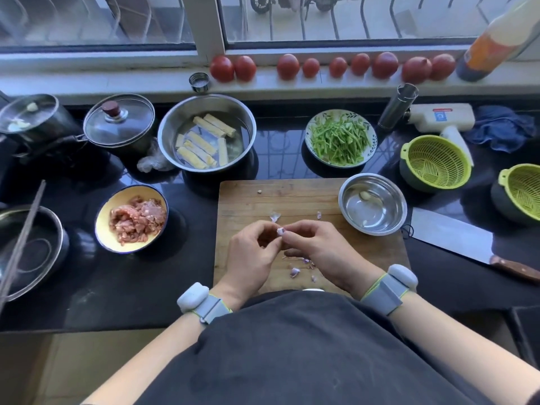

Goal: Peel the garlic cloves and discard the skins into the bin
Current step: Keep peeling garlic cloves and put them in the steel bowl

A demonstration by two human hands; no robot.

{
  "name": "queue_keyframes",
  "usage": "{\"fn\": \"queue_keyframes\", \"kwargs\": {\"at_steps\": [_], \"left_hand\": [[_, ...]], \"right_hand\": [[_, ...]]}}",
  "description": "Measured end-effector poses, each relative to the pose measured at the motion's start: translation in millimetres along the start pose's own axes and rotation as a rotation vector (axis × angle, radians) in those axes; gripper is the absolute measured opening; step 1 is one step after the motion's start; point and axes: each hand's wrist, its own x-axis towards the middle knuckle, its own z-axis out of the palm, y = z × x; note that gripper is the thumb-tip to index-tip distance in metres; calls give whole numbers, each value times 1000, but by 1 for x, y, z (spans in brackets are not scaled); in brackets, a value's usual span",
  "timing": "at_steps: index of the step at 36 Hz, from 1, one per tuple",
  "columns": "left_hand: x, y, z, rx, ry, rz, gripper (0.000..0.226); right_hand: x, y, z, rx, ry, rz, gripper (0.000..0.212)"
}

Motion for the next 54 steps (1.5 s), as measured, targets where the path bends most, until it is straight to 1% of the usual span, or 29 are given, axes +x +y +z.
{"fn": "queue_keyframes", "kwargs": {"at_steps": [2,3,6,8,13,18,21,28,30,33,36,38,42,46,48,50,52,54], "left_hand": [[-2,2,1,202,15,179,11],[-3,4,2,258,2,241,12],[-4,5,2,315,-62,321,10],[-8,1,3,333,-100,339,10],[-20,-8,9,388,-158,333,4],[-17,-8,6,318,-204,287,8],[-22,-12,10,308,-191,274,8],[-25,-8,16,329,-119,253,4],[-24,-7,16,300,-90,253,6],[-21,-2,13,167,-41,227,14],[-18,2,10,-72,-38,116,20],[-18,0,10,-145,-58,104,18],[-16,-3,9,-165,-43,112,14],[-14,0,8,-183,-42,75,15],[-12,1,7,-188,-51,28,21],[-10,0,6,-138,-69,35,27],[-8,0,5,-81,-82,68,25],[-7,3,4,-58,-61,72,21]], "right_hand": [[-1,-1,-2,-5,40,3,18],[-1,-2,-3,18,50,21,17],[-4,-1,-9,60,38,56,18],[-9,3,-11,6,40,59,18],[-18,11,-7,-135,60,42,18],[-22,7,-14,-186,4,45,11],[-23,8,-13,-213,12,59,11],[-20,4,-9,-306,87,-10,16],[-21,4,-9,-265,91,-28,14],[-25,6,-11,-82,70,-40,10],[-22,5,-14,-3,70,-71,17],[-20,4,-16,4,56,-64,21],[-17,6,-16,133,20,-4,26],[-15,7,-15,228,42,20,15],[-15,5,-15,247,47,35,9],[-14,4,-15,237,41,36,6],[-13,3,-15,236,43,34,9],[-11,2,-16,239,39,32,13]]}}
